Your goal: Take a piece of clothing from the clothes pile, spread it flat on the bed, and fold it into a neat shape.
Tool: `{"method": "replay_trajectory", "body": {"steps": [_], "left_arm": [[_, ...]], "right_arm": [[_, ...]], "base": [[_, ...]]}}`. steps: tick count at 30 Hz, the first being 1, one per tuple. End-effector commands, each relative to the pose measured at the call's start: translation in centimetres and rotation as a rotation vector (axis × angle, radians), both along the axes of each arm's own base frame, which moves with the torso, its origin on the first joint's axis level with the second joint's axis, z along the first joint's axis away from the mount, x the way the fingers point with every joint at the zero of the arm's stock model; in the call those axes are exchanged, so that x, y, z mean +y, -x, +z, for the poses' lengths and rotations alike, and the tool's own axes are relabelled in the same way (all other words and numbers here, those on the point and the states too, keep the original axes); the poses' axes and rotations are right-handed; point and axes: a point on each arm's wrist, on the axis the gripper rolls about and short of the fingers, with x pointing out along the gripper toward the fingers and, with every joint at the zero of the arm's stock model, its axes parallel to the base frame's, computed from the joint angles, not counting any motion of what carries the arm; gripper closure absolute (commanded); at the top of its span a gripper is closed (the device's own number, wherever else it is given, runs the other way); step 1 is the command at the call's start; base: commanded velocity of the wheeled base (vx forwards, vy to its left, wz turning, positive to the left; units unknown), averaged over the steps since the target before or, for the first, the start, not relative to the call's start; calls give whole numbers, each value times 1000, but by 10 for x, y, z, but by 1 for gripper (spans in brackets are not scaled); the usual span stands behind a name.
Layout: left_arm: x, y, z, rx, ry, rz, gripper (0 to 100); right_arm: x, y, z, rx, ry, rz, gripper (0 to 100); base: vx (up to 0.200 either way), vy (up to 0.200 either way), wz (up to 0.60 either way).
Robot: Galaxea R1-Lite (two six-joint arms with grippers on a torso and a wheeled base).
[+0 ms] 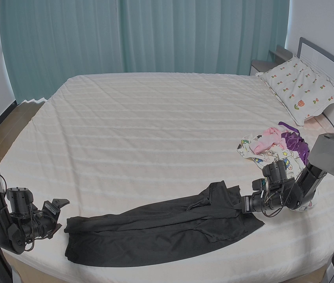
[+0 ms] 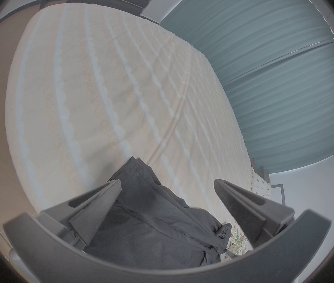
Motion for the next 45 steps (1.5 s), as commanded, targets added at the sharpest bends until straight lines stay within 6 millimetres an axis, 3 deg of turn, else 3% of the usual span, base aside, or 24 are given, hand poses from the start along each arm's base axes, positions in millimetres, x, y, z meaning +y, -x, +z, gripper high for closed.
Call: {"method": "replay_trajectory", "body": {"steps": [1,2,8,18,28,45], "left_arm": [[0,1,-1,4,3,0,0],[0,1,-1,4,3,0,0],[-5,3,-1,16,2,-22,0],[-13,6,-4,40,11,-52,0],[-13,8,-7,59,11,-54,0],[-14,12,-8,73,13,-60,0]], "right_arm": [[0,6,3,6,1,3,100],[0,6,3,6,1,5,0],[0,6,7,2,-16,-13,0],[1,20,62,28,-248,-260,0],[-6,47,55,27,-404,-432,0],[-8,62,40,57,-453,-466,0]], "base": [[0,0,0],[0,0,0],[0,0,0],[0,0,0],[0,0,0],[-200,0,0]]}}
